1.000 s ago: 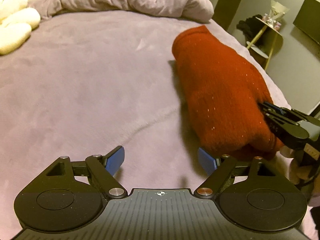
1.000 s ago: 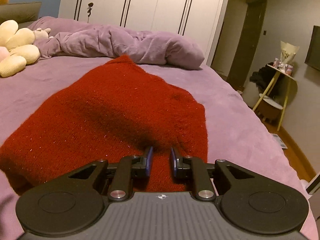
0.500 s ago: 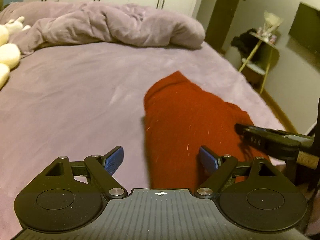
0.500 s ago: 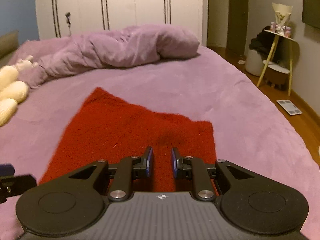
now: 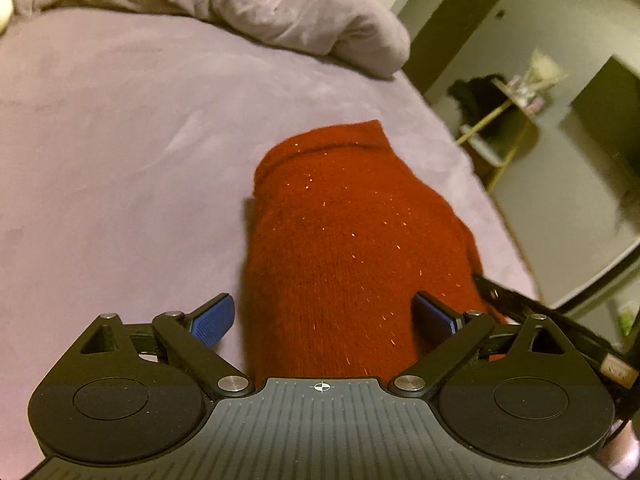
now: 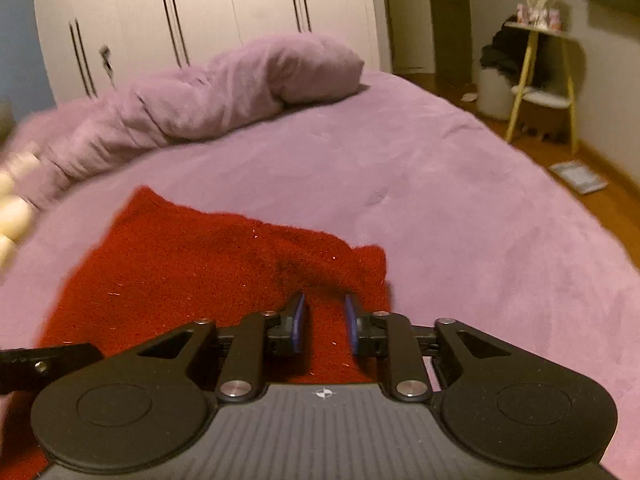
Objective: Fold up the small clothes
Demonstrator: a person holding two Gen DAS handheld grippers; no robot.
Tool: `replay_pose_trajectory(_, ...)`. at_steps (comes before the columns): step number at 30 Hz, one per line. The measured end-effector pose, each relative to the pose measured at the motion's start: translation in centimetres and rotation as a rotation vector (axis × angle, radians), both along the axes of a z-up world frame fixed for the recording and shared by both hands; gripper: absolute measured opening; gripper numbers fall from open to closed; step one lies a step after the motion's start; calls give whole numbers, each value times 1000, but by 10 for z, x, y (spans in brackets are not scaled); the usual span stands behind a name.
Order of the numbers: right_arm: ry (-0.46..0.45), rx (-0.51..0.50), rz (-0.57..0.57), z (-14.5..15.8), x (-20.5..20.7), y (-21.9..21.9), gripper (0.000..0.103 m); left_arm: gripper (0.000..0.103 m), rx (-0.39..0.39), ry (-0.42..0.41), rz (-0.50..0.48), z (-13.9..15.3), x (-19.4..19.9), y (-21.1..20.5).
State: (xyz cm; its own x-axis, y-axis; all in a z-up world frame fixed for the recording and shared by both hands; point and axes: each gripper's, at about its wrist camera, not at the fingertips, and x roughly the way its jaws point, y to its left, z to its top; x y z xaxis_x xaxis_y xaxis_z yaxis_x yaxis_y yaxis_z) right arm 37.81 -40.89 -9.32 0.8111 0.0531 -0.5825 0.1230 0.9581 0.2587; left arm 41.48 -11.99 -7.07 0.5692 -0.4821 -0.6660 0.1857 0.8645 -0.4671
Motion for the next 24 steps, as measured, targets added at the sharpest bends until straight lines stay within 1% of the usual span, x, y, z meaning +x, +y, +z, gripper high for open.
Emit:
replay_pose_trajectory(1, 10, 37, -12, -1, -16, -9, 88, 98, -28, 1, -20, 0, -5, 13)
replay_pose_trajectory(2, 13, 80, -7, -4, -29, -19, 95, 98, -54, 2, -39, -1, -8, 21)
replay_pose_trajectory(3, 26, 154, 32, -9, -42, -32, 93, 98, -90, 22, -65, -4, -10, 31)
replay_pose_trajectory(4, 54, 260, 61, -18, -52, -46, 92, 98, -142, 45, -87, -7, -9, 41)
replay_pose_trajectory(6, 100, 452, 59, -35, -64, -70, 92, 97, -236, 99, -91, -18, -8, 53)
replay_pose_trajectory(7, 114, 540, 66, -44, -66, -79, 90, 97, -275, 127, -92, -23, -4, 54)
replay_pose_trajectory(9, 119, 649, 73, -56, -64, -86, 88, 96, -351, 181, -85, -35, 0, 52)
replay_pose_trajectory(10, 118, 685, 84, -60, -61, -87, 88, 95, -391, 206, -82, -41, 3, 51)
replay_pose_trajectory(11, 118, 721, 107, -64, -58, -86, 88, 94, -400, 222, -74, -45, 5, 49)
replay_pose_trajectory(12, 122, 752, 128, -68, -55, -83, 86, 94, -397, 221, -69, -47, 8, 46)
replay_pose_trajectory(15, 125, 758, 145, -76, -48, -77, 75, 88, -390, 212, -70, -50, 14, 41)
replay_pose_trajectory(17, 126, 797, 149, -81, -46, -75, 60, 77, -409, 212, -57, -51, 15, 43)
replay_pose_trajectory(18, 127, 818, 155, -83, -45, -74, 58, 75, -408, 201, -60, -49, 12, 43)
replay_pose_trajectory(20, 125, 817, 162, -76, -45, -66, 54, 69, -399, 176, -70, -42, 7, 43)
replay_pose_trajectory(22, 126, 815, 169, -70, -47, -59, 53, 66, -432, 176, -68, -38, 1, 49)
replay_pose_trajectory(24, 113, 830, 194, -61, -51, -48, 52, 65, -426, 153, -80, -27, -6, 55)
